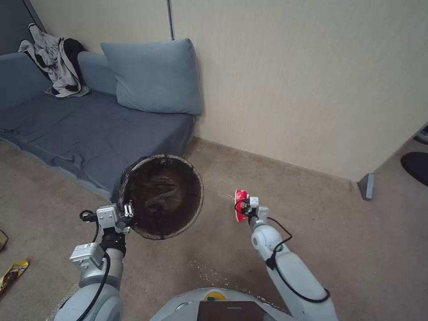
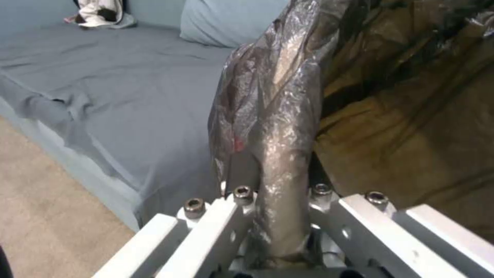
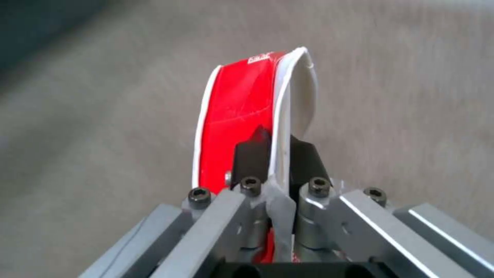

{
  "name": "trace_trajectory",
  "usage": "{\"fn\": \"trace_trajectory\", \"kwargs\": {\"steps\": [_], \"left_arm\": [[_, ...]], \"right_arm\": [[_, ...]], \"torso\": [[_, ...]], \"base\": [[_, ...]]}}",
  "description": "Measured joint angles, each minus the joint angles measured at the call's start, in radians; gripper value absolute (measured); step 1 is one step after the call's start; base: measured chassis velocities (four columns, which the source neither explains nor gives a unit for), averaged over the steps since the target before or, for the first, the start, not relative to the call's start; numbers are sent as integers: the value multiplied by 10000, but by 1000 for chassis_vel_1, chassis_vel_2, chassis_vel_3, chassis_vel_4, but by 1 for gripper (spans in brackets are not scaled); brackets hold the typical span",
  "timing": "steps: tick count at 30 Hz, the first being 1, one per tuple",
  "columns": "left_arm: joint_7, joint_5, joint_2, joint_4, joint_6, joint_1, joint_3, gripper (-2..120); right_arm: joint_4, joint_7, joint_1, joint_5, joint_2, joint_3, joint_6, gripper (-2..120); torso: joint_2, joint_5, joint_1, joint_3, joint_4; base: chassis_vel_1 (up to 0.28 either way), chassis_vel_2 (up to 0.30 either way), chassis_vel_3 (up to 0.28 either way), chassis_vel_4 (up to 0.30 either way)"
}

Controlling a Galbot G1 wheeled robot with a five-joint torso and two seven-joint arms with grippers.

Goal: Pick up the trash bin, then pick up the garbage from the floor and place it into the trash bin.

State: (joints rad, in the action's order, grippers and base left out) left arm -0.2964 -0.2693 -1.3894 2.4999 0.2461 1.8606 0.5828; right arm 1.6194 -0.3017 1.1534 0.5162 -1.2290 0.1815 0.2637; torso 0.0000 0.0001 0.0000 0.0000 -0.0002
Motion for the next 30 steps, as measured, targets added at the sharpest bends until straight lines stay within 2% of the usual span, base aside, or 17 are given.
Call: {"fn": "trace_trajectory", "kwargs": {"steps": [2,3,7,12,16,23,27,30], "left_arm": [[3,-2,16,-1,16,-4,-12,3],[3,-2,16,-1,16,-4,-12,3],[8,-5,33,0,70,6,-23,3],[9,-40,76,0,131,10,-22,3],[14,-59,122,0,165,17,-21,3],[35,-44,92,-1,173,46,-69,3],[52,-29,92,0,174,54,-71,3],[72,-10,100,0,174,76,-71,3]], "right_arm": [[1112,51,356,118,472,24,168,0],[1112,51,356,118,472,24,168,0],[3254,252,1020,290,1321,274,394,0],[4205,391,1217,359,1735,559,471,0],[5738,817,1327,1219,2597,1060,930,0],[7202,1689,991,2227,3521,1362,1343,0],[7836,2208,645,2991,3904,1313,1533,0],[8180,3008,149,3380,4152,984,1609,0]], "torso": [[0,1,0,0,1],[0,1,0,0,1],[0,-2,0,0,2],[0,1,0,0,3],[0,1,0,0,2],[0,0,0,0,2],[0,-1,0,0,3],[0,-2,0,0,2]], "base": [[0,0,0,0],[0,0,0,0],[0,0,0,0],[0,0,0,0],[0,0,0,0],[0,0,0,0],[0,0,0,0],[0,0,0,0]]}}
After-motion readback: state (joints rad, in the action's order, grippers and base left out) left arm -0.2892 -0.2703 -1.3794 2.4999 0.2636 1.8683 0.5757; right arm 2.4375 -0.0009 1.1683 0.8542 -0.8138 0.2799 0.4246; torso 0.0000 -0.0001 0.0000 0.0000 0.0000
